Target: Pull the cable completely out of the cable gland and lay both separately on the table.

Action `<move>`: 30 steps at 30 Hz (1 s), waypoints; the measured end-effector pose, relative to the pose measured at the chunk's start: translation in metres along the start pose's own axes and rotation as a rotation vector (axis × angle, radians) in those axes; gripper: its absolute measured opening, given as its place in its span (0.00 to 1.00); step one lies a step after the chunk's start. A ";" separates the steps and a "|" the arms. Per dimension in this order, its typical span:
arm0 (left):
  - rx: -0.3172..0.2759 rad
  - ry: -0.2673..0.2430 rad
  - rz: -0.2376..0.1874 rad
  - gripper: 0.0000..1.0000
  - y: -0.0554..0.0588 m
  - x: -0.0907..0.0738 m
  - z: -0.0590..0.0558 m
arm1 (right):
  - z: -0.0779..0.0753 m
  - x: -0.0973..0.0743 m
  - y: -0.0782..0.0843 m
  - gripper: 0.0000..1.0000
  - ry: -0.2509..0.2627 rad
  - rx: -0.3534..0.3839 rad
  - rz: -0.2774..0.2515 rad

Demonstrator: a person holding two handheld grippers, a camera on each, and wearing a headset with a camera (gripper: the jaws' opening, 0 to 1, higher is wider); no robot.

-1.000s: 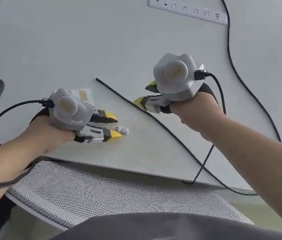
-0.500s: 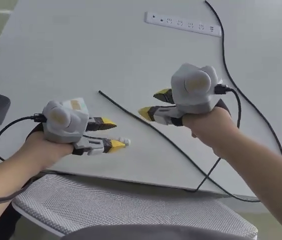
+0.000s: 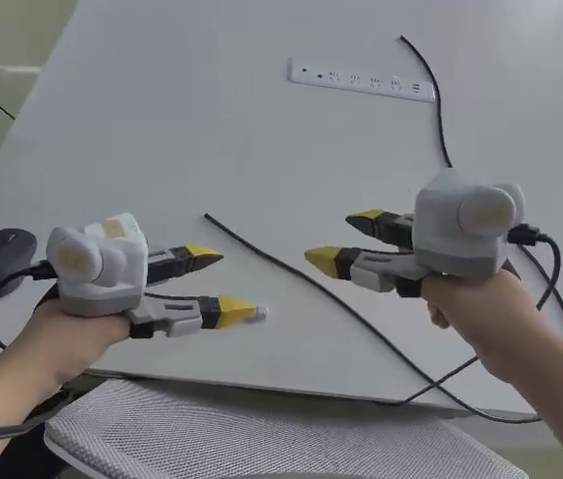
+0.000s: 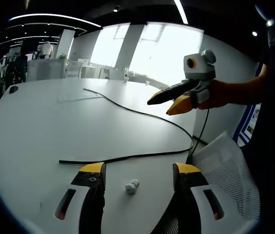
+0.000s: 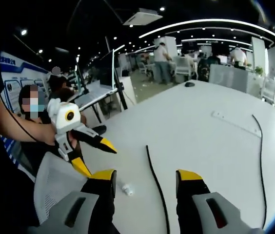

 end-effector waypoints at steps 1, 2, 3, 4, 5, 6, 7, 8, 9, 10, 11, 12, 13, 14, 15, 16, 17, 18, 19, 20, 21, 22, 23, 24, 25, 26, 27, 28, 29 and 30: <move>-0.001 -0.001 -0.008 0.58 -0.002 -0.001 -0.001 | 0.000 -0.003 0.001 0.48 -0.001 0.007 -0.009; -0.005 0.000 -0.017 0.59 -0.005 -0.003 -0.003 | 0.001 -0.005 0.001 0.50 -0.002 0.011 -0.015; -0.010 0.002 -0.024 0.61 -0.008 -0.004 -0.004 | 0.002 -0.007 0.002 0.50 -0.003 0.015 -0.018; -0.014 0.003 -0.031 0.62 -0.010 -0.005 -0.006 | 0.004 -0.011 0.003 0.51 -0.004 0.021 -0.027; -0.014 0.003 -0.048 0.62 -0.014 -0.007 -0.008 | 0.005 -0.012 0.003 0.52 -0.004 0.023 -0.030; -0.015 0.001 -0.064 0.64 -0.019 -0.009 -0.009 | 0.008 -0.015 0.003 0.53 -0.005 0.028 -0.038; -0.022 0.001 -0.068 0.65 -0.021 -0.010 -0.010 | 0.010 -0.017 0.004 0.53 -0.008 0.029 -0.042; -0.025 0.001 -0.070 0.66 -0.022 -0.011 -0.011 | 0.013 -0.020 0.006 0.55 -0.011 0.026 -0.045; -0.022 -0.002 -0.080 0.68 -0.025 -0.012 -0.012 | 0.013 -0.022 0.007 0.56 -0.011 0.024 -0.048; -0.021 -0.004 -0.088 0.69 -0.027 -0.013 -0.013 | 0.014 -0.025 0.009 0.56 -0.010 0.025 -0.053; -0.024 -0.004 -0.090 0.70 -0.030 -0.015 -0.014 | 0.016 -0.027 0.010 0.57 -0.011 0.028 -0.058; -0.025 -0.003 -0.091 0.71 -0.031 -0.016 -0.015 | 0.018 -0.030 0.011 0.58 -0.009 0.034 -0.066; -0.025 -0.003 -0.095 0.71 -0.032 -0.017 -0.016 | 0.017 -0.031 0.013 0.58 -0.007 0.039 -0.069; -0.027 -0.005 -0.095 0.71 -0.033 -0.018 -0.017 | 0.018 -0.033 0.014 0.59 -0.004 0.045 -0.072; -0.027 -0.007 -0.096 0.72 -0.034 -0.019 -0.018 | 0.019 -0.036 0.016 0.59 -0.002 0.051 -0.080; -0.027 -0.008 -0.103 0.73 -0.036 -0.020 -0.019 | 0.020 -0.038 0.018 0.60 -0.002 0.054 -0.089; -0.032 -0.007 -0.106 0.73 -0.038 -0.021 -0.020 | 0.021 -0.040 0.020 0.60 -0.002 0.056 -0.092; -0.039 -0.006 -0.110 0.74 -0.038 -0.021 -0.020 | 0.022 -0.041 0.022 0.61 -0.001 0.054 -0.095; -0.041 -0.005 -0.115 0.74 -0.039 -0.022 -0.021 | 0.023 -0.044 0.023 0.62 0.001 0.050 -0.105; -0.036 -0.006 -0.116 0.74 -0.040 -0.022 -0.023 | 0.023 -0.045 0.024 0.63 0.002 0.051 -0.112; -0.032 -0.008 -0.115 0.75 -0.041 -0.023 -0.024 | 0.023 -0.047 0.027 0.64 0.005 0.053 -0.119; -0.031 -0.012 -0.108 0.76 -0.041 -0.023 -0.026 | 0.023 -0.048 0.030 0.65 0.005 0.054 -0.122; -0.030 -0.014 -0.104 0.76 -0.040 -0.024 -0.027 | 0.023 -0.049 0.032 0.66 0.006 0.056 -0.121; -0.025 -0.018 -0.100 0.77 -0.039 -0.024 -0.026 | 0.023 -0.049 0.035 0.67 0.008 0.058 -0.120; -0.019 -0.028 -0.085 0.78 -0.036 -0.025 -0.024 | 0.022 -0.050 0.040 0.69 0.014 0.060 -0.115; -0.017 -0.039 -0.073 0.81 -0.033 -0.026 -0.022 | 0.022 -0.052 0.044 0.70 0.017 0.061 -0.108; -0.010 -0.044 -0.063 0.82 -0.030 -0.026 -0.021 | 0.022 -0.053 0.046 0.70 0.018 0.061 -0.107; 0.002 -0.055 -0.044 0.83 -0.026 -0.027 -0.019 | 0.020 -0.054 0.051 0.71 0.026 0.060 -0.096; 0.009 -0.062 -0.021 0.84 -0.021 -0.028 -0.017 | 0.019 -0.054 0.054 0.72 0.029 0.063 -0.087; 0.005 -0.063 -0.015 0.85 -0.019 -0.028 -0.016 | 0.018 -0.055 0.057 0.73 0.032 0.072 -0.078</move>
Point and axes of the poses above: the centre of the closed fingertips' face, and the gripper's own axes: x roughly forward along the fingers, z roughly to its left, y roughly out of its underside, the point moved 3 cm from there along -x, roughly backward along the fingers, and after that the axes turned 6 degrees about x, right-handed, at the moved point
